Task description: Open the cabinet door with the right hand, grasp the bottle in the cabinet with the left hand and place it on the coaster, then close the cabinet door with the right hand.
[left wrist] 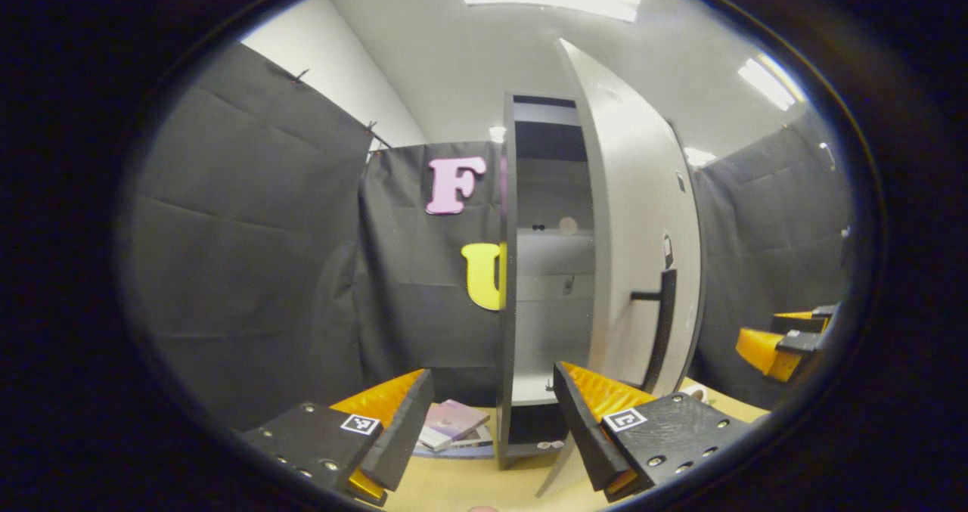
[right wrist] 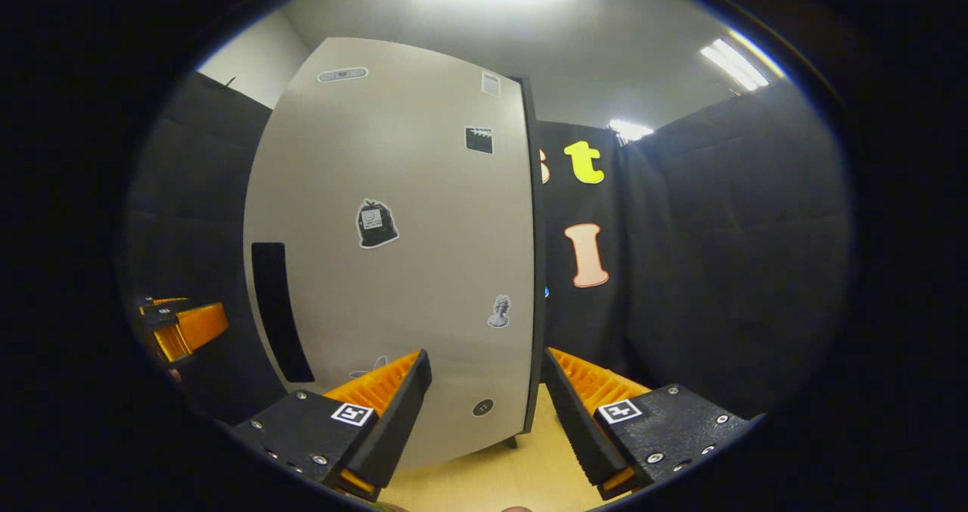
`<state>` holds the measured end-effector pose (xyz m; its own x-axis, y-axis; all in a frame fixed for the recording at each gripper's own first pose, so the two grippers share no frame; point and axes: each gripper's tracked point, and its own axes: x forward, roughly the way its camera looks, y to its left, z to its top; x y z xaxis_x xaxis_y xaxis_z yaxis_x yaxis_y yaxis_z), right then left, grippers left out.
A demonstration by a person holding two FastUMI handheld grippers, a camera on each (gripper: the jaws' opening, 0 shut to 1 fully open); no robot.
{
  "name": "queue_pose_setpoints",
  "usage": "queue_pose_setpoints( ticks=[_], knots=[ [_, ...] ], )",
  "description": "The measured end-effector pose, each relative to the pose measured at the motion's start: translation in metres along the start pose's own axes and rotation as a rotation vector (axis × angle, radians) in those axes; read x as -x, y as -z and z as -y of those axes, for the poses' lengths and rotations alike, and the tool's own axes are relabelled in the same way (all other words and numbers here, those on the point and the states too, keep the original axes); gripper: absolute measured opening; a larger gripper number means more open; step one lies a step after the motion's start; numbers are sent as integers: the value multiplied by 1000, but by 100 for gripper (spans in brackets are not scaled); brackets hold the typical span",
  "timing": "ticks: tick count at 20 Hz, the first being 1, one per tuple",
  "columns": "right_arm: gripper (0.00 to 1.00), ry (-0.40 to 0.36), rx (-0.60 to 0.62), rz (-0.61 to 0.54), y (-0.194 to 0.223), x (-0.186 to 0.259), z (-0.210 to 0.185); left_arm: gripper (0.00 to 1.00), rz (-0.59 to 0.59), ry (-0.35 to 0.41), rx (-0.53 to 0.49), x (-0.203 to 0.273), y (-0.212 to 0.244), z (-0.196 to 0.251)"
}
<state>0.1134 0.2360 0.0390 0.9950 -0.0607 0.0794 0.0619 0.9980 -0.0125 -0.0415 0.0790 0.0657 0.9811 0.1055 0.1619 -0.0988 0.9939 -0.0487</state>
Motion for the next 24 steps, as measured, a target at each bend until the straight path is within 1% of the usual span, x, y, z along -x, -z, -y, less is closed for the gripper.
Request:
queue_pose_setpoints(
  ticks=[1, 2, 3, 4, 5, 7, 8, 9, 10, 11, 12, 13, 15, 18, 22, 23, 24],
  knots=[
    [91, -27, 37, 25, -6, -2, -9, 98, 33, -5, -4, 4, -7, 10],
    [92, -39, 69, 36, -7, -3, -9, 98, 59, 3, -15, 5, -15, 24],
    [92, -61, 71, 47, -7, -5, -11, 98, 84, 5, -34, 6, -19, 35],
    [92, -83, 54, 57, -7, -9, -14, 98, 101, 15, -55, 5, -25, 45],
    [92, -97, 37, 68, -8, -11, -14, 99, 99, 42, -70, 5, -22, 61],
    [93, -112, 12, 84, -13, -15, -12, 99, 97, 69, -64, 1, -20, 78],
    [92, -122, -2, 89, -14, -17, -12, 82, 91, 69, -67, 0, -19, 82],
    [92, -127, -11, 89, -14, -19, -11, 98, 86, 52, -84, -1, -19, 80],
    [93, -135, -19, 87, -13, -20, -12, 90, 81, 43, -97, -3, -18, 79],
    [93, -142, -25, 82, -11, -22, -12, 90, 74, 38, -89, -7, -16, 81],
    [93, -147, -26, 76, -8, -22, -13, 95, 62, 44, -68, -7, -12, 85],
    [93, -147, -20, 67, -4, -22, -11, 90, 48, 58, -45, -7, -7, 89],
    [93, -151, -17, 52, 2, -22, -10, 90, 11, 88, -20, -6, 4, 99],
    [93, -150, -21, 36, 8, -21, -4, 91, -11, 113, -18, -5, 8, 109],
    [92, -142, -40, 37, 7, -17, 5, 91, -27, 118, -30, -3, 11, 113],
    [92, -137, -38, 37, 8, -16, 7, 99, -34, 118, -28, -1, 13, 114],
    [92, -137, -36, 38, 7, -14, 9, 99, -36, 118, -27, 1, 13, 115]
  ],
)
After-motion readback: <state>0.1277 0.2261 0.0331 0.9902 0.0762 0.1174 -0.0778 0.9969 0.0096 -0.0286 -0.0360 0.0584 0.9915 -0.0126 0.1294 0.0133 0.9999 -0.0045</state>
